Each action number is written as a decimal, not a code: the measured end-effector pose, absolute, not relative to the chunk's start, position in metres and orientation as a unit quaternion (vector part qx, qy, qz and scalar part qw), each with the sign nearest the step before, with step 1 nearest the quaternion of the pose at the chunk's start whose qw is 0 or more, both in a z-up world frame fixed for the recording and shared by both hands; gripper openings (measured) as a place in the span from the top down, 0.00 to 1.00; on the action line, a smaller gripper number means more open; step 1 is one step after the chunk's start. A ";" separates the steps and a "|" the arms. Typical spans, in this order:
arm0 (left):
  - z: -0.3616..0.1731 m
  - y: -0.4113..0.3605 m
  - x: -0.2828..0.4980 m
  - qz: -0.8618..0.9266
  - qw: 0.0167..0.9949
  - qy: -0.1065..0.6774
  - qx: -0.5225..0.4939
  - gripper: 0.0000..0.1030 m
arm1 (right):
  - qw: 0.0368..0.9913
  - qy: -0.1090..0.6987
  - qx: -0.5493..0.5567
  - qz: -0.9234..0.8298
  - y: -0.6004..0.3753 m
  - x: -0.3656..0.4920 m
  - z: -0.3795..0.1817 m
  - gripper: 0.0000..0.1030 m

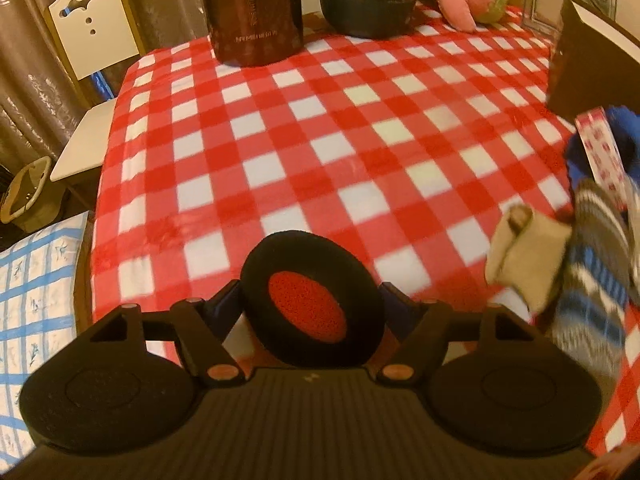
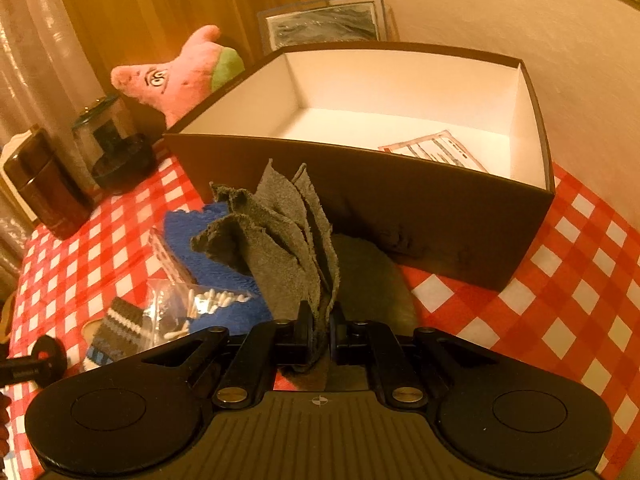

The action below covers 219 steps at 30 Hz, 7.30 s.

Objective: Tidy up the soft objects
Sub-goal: 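Carry the grey cloth and black-red pad over the box and release them, then withdraw both grippers from the box back toward the table items, then grasp the striped knit glove with the left gripper while the right grasps the cotton-swab bag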

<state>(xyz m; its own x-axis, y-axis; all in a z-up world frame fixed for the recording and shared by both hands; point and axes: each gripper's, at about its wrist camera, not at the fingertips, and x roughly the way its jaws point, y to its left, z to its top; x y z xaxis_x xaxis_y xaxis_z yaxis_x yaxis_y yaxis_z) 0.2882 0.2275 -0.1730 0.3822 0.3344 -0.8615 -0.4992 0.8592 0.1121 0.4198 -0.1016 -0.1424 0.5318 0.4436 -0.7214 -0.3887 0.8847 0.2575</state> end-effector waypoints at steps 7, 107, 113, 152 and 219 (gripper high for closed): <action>-0.156 0.206 0.267 0.248 0.830 0.495 -0.073 0.31 | 0.874 0.403 0.035 0.268 -0.109 0.407 -0.125 0.93; -0.055 0.019 0.585 -0.020 0.907 0.415 0.073 0.25 | 0.875 0.414 0.101 0.232 -0.159 0.599 -0.085 0.14; -0.049 0.011 0.575 -0.025 0.908 0.412 0.073 0.25 | 0.879 0.415 0.071 0.225 -0.159 0.586 -0.081 0.14; -0.015 0.092 0.331 0.127 0.909 0.397 0.003 0.25 | 0.883 0.358 0.026 0.304 -0.158 0.413 -0.063 0.14; -0.159 0.115 0.327 0.074 0.862 0.496 -0.073 0.41 | 0.831 0.244 -0.197 0.459 -0.027 0.377 -0.178 0.86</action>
<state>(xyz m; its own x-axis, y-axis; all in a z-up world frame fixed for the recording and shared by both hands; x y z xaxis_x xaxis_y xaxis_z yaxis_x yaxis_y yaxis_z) 0.3272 0.1154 -0.1585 0.4971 0.0544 -0.8660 -0.2002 0.9783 -0.0534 0.3767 -0.0271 -0.1784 0.4598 0.6672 -0.5861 -0.8592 0.5010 -0.1038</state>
